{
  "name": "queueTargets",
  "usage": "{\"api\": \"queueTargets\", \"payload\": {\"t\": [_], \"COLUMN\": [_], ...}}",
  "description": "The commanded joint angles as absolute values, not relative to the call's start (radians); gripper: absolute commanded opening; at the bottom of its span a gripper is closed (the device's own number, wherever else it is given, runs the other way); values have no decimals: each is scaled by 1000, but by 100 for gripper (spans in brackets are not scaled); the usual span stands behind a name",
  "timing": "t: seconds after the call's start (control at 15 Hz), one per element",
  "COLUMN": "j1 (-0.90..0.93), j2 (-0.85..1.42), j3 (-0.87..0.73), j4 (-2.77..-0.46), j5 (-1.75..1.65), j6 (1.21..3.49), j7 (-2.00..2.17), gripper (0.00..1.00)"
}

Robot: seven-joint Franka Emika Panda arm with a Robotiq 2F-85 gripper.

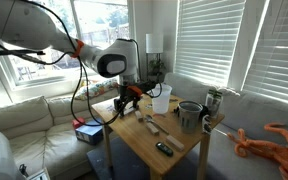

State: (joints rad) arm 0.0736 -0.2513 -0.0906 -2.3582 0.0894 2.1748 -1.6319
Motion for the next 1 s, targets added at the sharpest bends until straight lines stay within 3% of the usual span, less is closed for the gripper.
{"api": "queueTargets", "payload": {"t": [0.0, 0.93], "j1": [94, 117], "j2": [-278, -266], "j3": [-78, -43], "j4": [-2377, -2389], "j5": [123, 181], "j6": [2165, 2189], "j7": [-1672, -1639], "gripper": [58, 58]}}
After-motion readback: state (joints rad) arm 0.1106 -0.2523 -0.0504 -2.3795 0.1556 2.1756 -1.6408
